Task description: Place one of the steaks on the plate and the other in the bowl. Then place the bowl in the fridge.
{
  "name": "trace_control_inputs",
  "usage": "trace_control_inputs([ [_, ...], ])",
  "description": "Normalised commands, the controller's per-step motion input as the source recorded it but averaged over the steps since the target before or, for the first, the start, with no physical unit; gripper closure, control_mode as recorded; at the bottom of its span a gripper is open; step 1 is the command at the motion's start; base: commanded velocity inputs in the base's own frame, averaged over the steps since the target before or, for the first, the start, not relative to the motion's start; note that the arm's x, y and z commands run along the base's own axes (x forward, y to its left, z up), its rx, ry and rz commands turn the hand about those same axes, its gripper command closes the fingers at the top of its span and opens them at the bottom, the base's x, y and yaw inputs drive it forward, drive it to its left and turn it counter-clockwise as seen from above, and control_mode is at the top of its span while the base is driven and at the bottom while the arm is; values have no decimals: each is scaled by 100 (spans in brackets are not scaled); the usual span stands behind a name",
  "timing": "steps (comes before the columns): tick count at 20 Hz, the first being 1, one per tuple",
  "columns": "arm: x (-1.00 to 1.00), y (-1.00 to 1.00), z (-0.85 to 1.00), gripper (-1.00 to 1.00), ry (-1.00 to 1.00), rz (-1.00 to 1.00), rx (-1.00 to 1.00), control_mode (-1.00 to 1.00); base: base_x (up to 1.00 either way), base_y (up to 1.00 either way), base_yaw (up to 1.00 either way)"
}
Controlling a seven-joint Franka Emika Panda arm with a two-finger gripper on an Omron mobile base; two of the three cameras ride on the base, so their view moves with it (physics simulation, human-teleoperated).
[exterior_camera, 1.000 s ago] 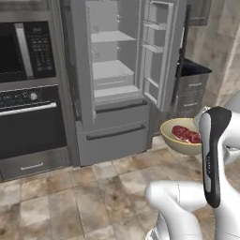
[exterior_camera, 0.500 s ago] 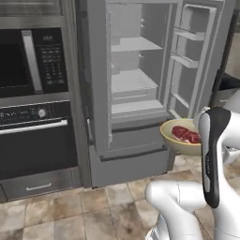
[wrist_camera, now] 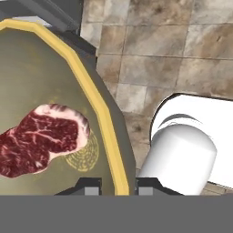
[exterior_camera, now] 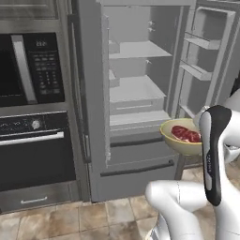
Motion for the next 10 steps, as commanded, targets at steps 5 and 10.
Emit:
trace_control_inputs([
  [5, 0, 0, 0, 100, 0, 0, 0, 100, 71, 3, 5],
  [10, 0, 0, 0, 100, 0, 0, 0, 100, 85, 0, 0],
])
